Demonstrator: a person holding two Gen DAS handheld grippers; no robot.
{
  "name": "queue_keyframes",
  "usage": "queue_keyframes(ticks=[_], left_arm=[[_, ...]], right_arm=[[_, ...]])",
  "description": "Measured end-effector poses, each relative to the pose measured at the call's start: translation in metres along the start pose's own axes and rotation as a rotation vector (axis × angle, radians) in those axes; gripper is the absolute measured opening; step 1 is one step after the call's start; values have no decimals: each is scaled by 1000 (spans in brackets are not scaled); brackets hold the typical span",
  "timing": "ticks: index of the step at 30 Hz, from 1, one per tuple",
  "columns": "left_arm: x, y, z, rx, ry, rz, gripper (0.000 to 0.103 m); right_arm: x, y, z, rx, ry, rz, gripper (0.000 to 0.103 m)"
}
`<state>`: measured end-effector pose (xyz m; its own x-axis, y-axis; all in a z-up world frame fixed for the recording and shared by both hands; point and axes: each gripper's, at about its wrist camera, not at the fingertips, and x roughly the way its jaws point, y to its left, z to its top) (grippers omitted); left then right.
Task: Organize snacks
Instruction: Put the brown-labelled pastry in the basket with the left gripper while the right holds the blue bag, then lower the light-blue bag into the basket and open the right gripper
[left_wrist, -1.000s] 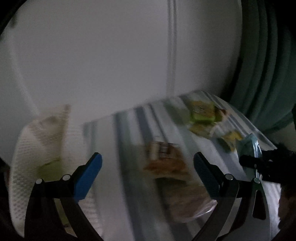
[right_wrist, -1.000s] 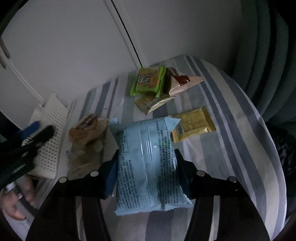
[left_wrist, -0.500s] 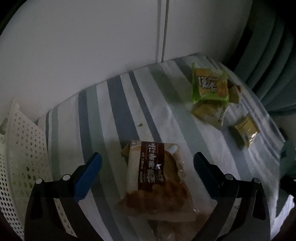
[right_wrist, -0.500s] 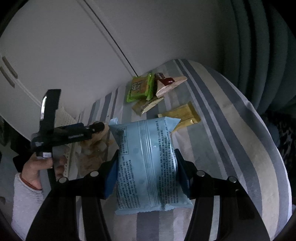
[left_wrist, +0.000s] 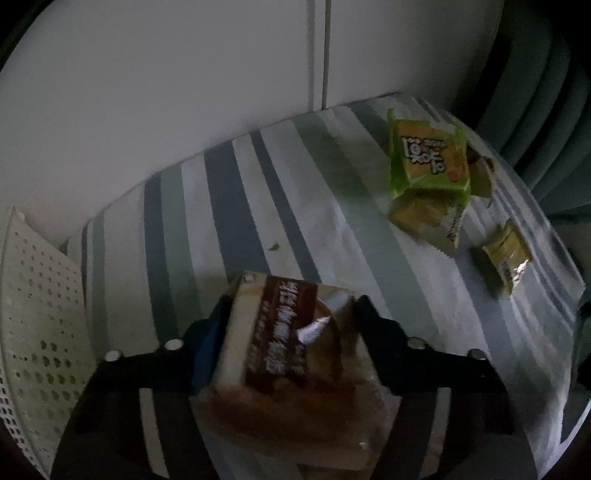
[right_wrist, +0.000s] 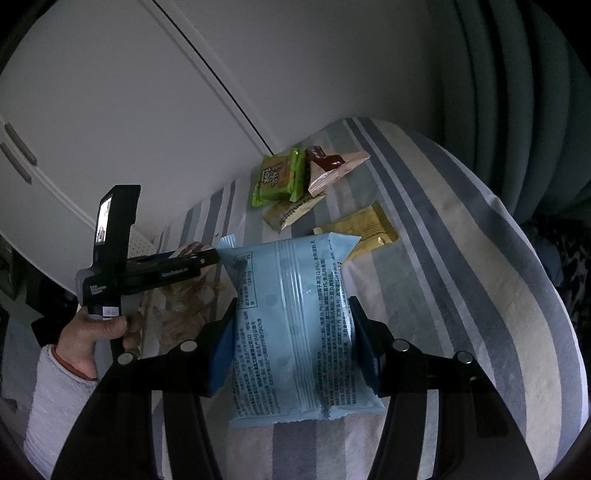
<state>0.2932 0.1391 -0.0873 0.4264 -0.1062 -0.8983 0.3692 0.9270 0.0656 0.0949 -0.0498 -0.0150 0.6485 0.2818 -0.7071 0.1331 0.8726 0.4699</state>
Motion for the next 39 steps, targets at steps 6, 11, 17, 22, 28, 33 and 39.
queue_keyframes(ticks=[6, 11, 17, 22, 28, 33, 39], left_arm=[[-19, 10, -2, -33, -62, -20, 64], [-55, 22, 4, -63, -155, -39, 64], [-108, 45, 4, -119, -279, -21, 64], [-145, 77, -11, -200, -352, -11, 64], [-167, 127, -39, -315, -397, 65, 64], [-164, 178, -68, -435, -372, 94, 64], [-147, 210, -87, -514, -330, 96, 77]], right_arm=[[0, 0, 0, -1, -5, -2, 56], [-1, 5, 0, -10, -8, 3, 56], [-5, 15, 1, -26, -15, 9, 56], [-6, 24, 1, -42, -16, 16, 56], [-2, 38, -2, -68, -9, 27, 56], [6, 54, -3, -100, 8, 35, 56], [12, 69, -6, -132, 28, 34, 56]])
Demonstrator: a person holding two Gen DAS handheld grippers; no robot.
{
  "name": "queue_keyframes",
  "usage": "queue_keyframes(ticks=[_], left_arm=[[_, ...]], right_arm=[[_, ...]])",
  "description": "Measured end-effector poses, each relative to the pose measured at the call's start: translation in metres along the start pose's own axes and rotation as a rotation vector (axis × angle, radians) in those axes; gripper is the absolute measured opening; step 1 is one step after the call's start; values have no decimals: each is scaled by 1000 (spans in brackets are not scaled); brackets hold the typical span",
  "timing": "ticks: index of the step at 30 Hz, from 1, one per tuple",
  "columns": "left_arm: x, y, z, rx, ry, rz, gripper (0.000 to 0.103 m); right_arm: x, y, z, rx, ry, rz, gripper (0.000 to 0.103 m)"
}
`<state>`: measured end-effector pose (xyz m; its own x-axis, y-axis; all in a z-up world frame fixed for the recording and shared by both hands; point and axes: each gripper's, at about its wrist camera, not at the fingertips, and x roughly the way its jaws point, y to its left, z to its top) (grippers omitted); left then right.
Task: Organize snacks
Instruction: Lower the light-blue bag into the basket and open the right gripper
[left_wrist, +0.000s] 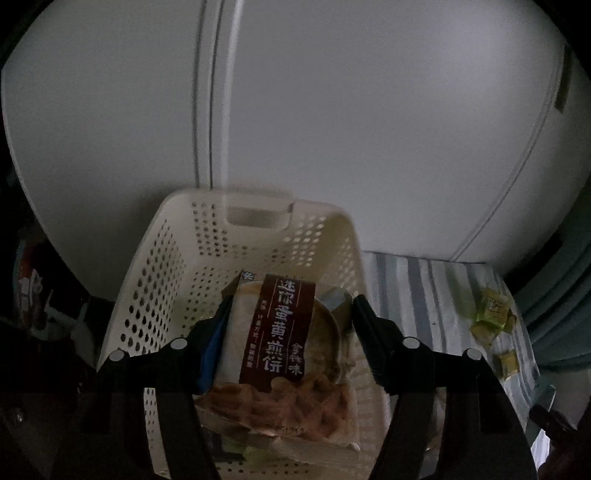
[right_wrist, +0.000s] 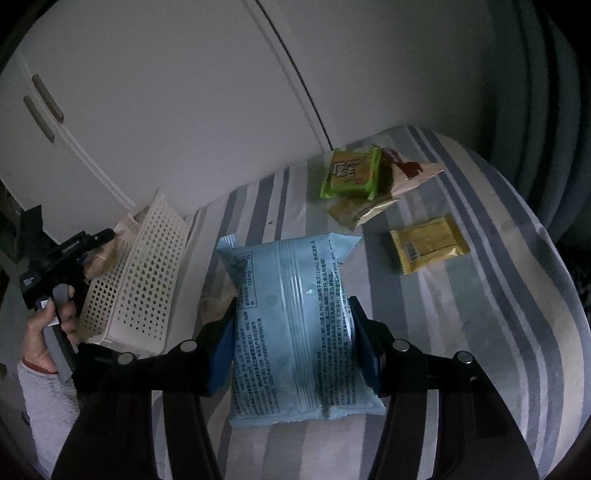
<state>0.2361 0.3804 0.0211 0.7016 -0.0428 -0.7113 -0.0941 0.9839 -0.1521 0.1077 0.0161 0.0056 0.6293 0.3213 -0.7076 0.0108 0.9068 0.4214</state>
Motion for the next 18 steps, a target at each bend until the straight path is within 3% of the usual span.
queue_keyframes(ticks=[1, 2, 11, 18], left_arm=[[1, 2, -1, -8, -1, 0, 96], [-1, 5, -1, -23, -15, 9, 100], [-36, 31, -14, -173, -147, 41, 100], [-59, 34, -13, -138, -222, 118, 100]], right_arm=[[1, 3, 0, -6, 3, -2, 56], [2, 5, 0, -10, 5, -3, 56], [10, 38, 4, -88, 33, -7, 56], [22, 93, 26, -166, 34, 55, 56]])
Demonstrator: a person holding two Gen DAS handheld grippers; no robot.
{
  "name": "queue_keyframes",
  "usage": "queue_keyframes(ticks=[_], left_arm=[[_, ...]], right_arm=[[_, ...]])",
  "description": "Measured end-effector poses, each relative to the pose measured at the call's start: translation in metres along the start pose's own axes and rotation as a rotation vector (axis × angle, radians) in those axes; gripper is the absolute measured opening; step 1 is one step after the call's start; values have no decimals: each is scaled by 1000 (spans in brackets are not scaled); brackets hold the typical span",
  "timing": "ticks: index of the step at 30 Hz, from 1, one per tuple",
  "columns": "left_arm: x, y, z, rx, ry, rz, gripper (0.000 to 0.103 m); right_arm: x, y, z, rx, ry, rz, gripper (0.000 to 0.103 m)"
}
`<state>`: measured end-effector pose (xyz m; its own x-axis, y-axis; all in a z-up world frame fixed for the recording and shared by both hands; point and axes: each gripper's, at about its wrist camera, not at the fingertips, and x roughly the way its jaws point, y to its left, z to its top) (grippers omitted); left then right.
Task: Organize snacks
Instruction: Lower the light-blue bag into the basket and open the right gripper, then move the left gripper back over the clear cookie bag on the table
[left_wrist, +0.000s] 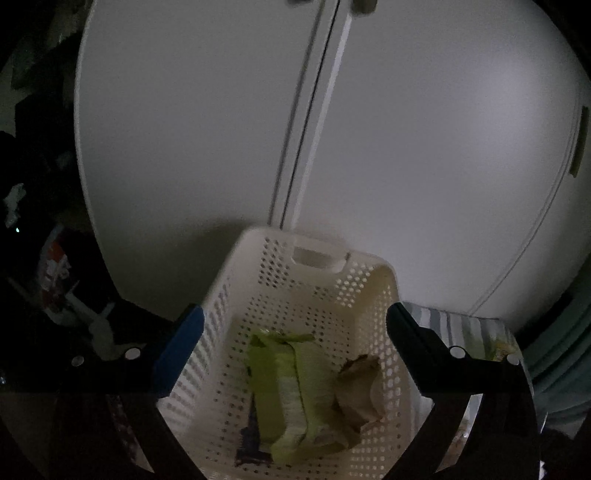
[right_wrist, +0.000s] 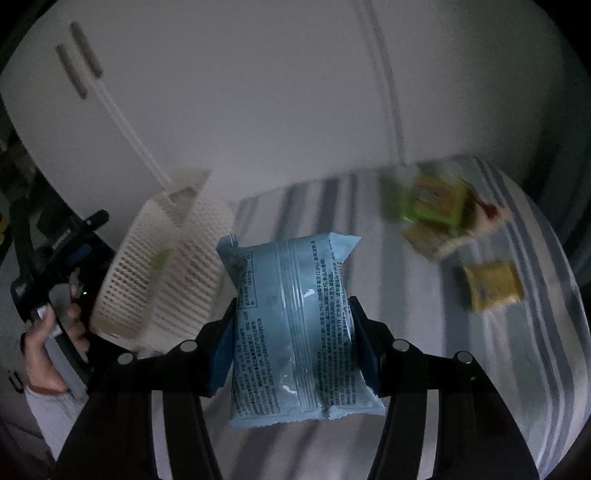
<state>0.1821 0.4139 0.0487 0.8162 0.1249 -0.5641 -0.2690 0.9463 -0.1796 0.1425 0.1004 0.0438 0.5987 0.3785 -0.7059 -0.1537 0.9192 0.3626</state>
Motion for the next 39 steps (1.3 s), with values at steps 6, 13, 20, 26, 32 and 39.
queue_keyframes(ticks=[6, 13, 20, 26, 32, 39], left_arm=[[-15, 16, 2, -23, -55, 38, 100], [-13, 40, 1, -58, -66, 98, 100], [-15, 59, 4, -109, -92, 128, 100], [-15, 65, 3, -148, -86, 121, 100], [-19, 56, 4, -123, -88, 107, 100], [-32, 30, 4, -84, -147, 62, 100]], right_arm=[[24, 68, 36, -109, -18, 77, 56], [90, 137, 63, -174, 21, 147, 56], [144, 172, 78, -200, 62, 152, 57], [156, 177, 85, -205, 45, 128, 72], [151, 158, 78, -173, 37, 109, 72], [136, 135, 71, -140, 29, 100, 72]])
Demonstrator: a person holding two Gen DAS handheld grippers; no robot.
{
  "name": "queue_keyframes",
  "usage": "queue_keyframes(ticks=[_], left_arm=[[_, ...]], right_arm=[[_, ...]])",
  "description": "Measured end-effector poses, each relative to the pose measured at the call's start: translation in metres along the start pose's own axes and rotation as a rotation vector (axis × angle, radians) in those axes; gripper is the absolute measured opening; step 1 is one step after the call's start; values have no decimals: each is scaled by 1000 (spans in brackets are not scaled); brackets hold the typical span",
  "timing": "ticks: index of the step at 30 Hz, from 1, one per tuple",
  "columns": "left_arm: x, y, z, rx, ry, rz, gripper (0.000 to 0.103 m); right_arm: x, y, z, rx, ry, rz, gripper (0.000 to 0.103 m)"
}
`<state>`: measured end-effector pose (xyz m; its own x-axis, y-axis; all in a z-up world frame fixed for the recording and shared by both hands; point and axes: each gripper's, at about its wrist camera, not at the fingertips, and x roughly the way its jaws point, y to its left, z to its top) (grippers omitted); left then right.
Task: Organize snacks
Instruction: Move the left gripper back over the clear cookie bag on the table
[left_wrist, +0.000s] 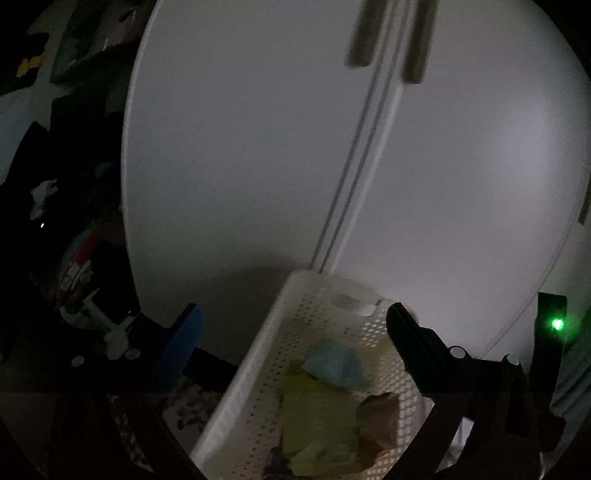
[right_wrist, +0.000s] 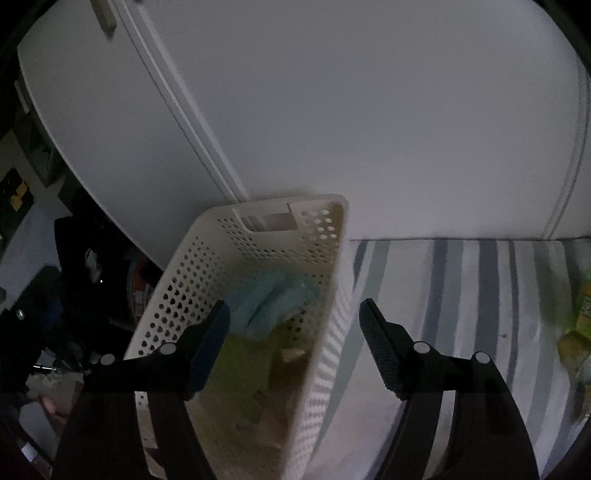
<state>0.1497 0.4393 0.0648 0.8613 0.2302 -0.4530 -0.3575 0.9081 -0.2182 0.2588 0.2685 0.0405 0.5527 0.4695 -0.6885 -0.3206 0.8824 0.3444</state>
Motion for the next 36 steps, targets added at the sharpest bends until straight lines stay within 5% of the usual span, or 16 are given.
queue_keyframes(ticks=[17, 30, 36], left_arm=[[-21, -93, -18, 201, -3, -188, 100], [-30, -163, -52, 328, 114, -429, 100], [-16, -184, -79, 356, 224, -467, 100]], right_arm=[[-80, -99, -32, 81, -23, -159, 72], [-122, -165, -106, 202, 51, -284, 72], [-143, -201, -135, 309, 55, -336, 72]])
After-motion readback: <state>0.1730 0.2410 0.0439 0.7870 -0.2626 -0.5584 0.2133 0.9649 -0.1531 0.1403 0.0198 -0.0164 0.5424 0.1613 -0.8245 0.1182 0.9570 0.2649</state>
